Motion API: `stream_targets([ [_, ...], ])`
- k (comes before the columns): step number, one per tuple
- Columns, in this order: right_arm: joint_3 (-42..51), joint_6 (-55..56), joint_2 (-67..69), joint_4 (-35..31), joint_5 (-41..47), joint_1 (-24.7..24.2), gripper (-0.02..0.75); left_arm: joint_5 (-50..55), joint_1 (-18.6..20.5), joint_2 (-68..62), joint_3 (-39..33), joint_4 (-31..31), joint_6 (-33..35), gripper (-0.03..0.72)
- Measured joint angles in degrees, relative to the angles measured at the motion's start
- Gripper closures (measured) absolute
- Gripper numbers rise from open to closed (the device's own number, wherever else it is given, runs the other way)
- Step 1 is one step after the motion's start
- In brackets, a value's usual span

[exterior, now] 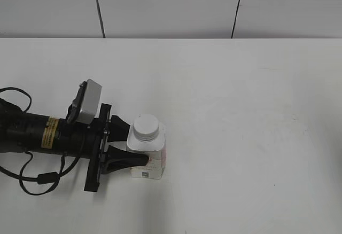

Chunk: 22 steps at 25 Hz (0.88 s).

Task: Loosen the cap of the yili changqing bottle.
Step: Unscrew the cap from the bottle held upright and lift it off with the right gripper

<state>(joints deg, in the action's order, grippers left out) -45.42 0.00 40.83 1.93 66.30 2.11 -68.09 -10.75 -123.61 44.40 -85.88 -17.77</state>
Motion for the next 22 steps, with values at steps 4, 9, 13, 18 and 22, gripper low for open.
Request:
stream_targets([
  [4, -5.8, 0.0, 11.0, -0.1, 2.8, 0.0, 0.258, 0.0, 0.0, 0.0, 0.0, 0.0, 0.0, 0.356],
  [9, -11.0, 0.0, 20.5, -0.2, 3.0, -0.1, 0.3, 0.0, -0.1, 0.0, 0.0, 0.0, 0.0, 0.358],
  [13, -12.8, 0.0, 25.9, -0.3, 3.0, -0.1, 0.307, -0.1, -0.1, 0.0, 0.0, 0.0, 0.0, 0.358],
  [18, -13.3, 0.0, 31.9, -1.9, 3.1, -0.1, 0.308, -0.1, -0.1, 0.0, 0.0, 0.0, 0.0, 0.358],
  [22, -15.0, -0.9, 35.8, -6.1, 3.2, 0.3, 0.309, -0.1, -0.1, 0.0, 0.0, 0.0, 0.0, 0.358],
])
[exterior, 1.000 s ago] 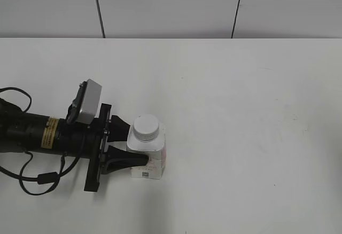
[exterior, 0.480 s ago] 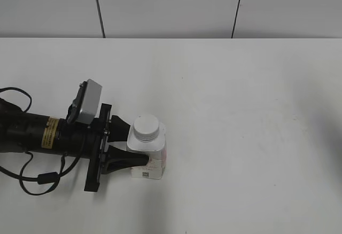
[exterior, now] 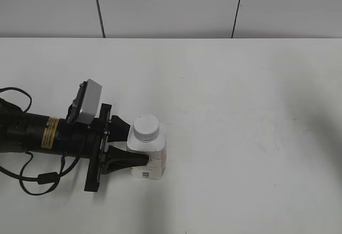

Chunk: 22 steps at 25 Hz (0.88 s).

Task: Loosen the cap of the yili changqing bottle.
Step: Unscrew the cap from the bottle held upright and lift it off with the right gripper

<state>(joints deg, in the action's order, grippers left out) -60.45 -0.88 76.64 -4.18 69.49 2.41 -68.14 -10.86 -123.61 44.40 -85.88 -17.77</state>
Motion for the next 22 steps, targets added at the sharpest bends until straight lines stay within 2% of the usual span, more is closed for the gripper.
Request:
stream_targets([
  [6, -3.8, -0.6, 3.7, -0.9, 0.1, 4.1, 0.31, 0.0, 0.0, 0.0, 0.0, 0.0, 0.0, 0.358],
  [7, -5.4, -0.4, 5.3, -0.9, 0.2, 7.1, 0.31, 0.0, 0.0, 0.0, 0.0, 0.0, 0.0, 0.358],
  [15, -13.7, 4.3, 14.3, -1.1, 0.2, 20.7, 0.31, 0.0, 0.0, 0.0, 0.0, 0.0, 0.0, 0.358],
  [22, -22.8, 7.5, 21.1, -1.8, 0.2, 29.2, 0.311, 0.0, 0.0, 0.0, 0.0, 0.0, 0.0, 0.361],
])
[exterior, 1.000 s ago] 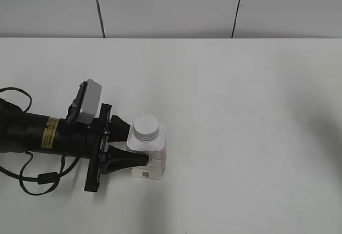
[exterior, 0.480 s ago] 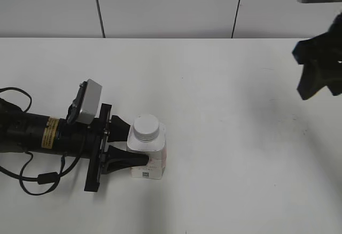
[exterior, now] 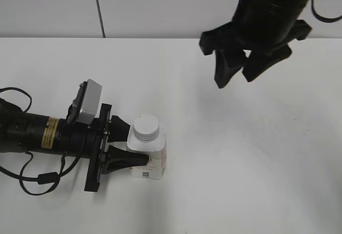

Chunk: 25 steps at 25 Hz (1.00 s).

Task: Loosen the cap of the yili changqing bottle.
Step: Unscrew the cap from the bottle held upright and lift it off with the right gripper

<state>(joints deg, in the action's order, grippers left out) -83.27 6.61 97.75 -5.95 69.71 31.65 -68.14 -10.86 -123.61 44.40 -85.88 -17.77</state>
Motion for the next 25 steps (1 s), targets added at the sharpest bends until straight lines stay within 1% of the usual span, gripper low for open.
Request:
stream_targets([
  [7, -8.9, 0.8, 6.6, -1.0, 0.0, 7.1, 0.311, 0.0, 0.0, 0.0, 0.0, 0.0, 0.0, 0.364],
  [15, -12.7, 1.3, 12.5, -1.2, 0.0, 14.6, 0.311, 0.0, 0.0, 0.0, 0.0, 0.0, 0.0, 0.365],
  [17, -12.9, 1.5, 13.2, -1.4, 0.0, 15.8, 0.311, 0.0, 0.0, 0.0, 0.0, 0.0, 0.0, 0.365],
  [21, -13.2, 1.6, 14.3, -2.7, 0.1, 16.6, 0.308, 0.0, 0.0, 0.0, 0.0, 0.0, 0.0, 0.365],
  [23, -13.7, 1.6, 14.9, -3.6, 0.1, 16.6, 0.283, 0.0, 0.0, 0.0, 0.0, 0.0, 0.0, 0.365],
  [25, -14.2, 1.6, 15.5, -4.1, 0.1, 16.8, 0.24, -0.1, 0.0, 0.0, 0.0, 0.0, 0.0, 0.365],
])
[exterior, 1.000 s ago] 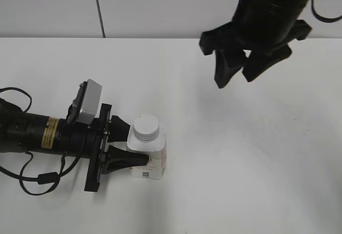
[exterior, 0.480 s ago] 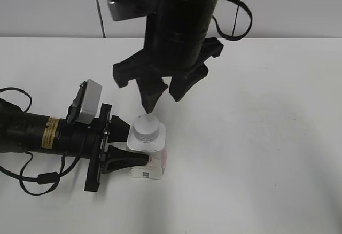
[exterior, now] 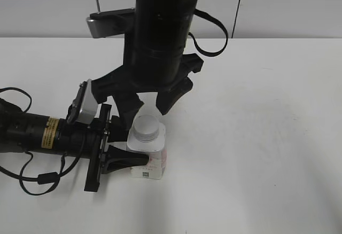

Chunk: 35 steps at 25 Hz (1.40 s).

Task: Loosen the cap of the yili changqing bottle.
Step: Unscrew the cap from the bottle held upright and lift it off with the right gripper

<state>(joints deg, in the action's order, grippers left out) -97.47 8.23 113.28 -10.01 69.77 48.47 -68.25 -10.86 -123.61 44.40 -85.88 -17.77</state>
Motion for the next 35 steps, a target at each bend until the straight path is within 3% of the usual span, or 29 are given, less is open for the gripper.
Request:
stream_targets([
  [5, -1.3, -0.1, 1.9, 0.1, 0.0, 0.0, 0.171, 0.0, 0.0, 0.0, 0.0, 0.0, 0.0, 0.365],
  [16, -5.1, -0.1, 6.0, 2.9, 0.1, 0.0, 0.163, 0.1, 0.0, 0.0, 0.0, 0.0, 0.0, 0.366],
  [28, -2.2, 0.0, 6.0, 3.2, 0.1, 0.0, 0.162, 0.1, 0.0, 0.0, 0.0, 0.0, 0.0, 0.366],
  [32, -2.1, 0.0, 6.0, 3.1, 0.1, 0.0, 0.197, 0.0, 0.0, 0.0, 0.0, 0.0, 0.0, 0.366],
  [35, -2.1, 0.0, 6.0, 3.1, 0.1, 0.0, 0.264, 0.0, 0.0, 0.0, 0.0, 0.0, 0.0, 0.366],
])
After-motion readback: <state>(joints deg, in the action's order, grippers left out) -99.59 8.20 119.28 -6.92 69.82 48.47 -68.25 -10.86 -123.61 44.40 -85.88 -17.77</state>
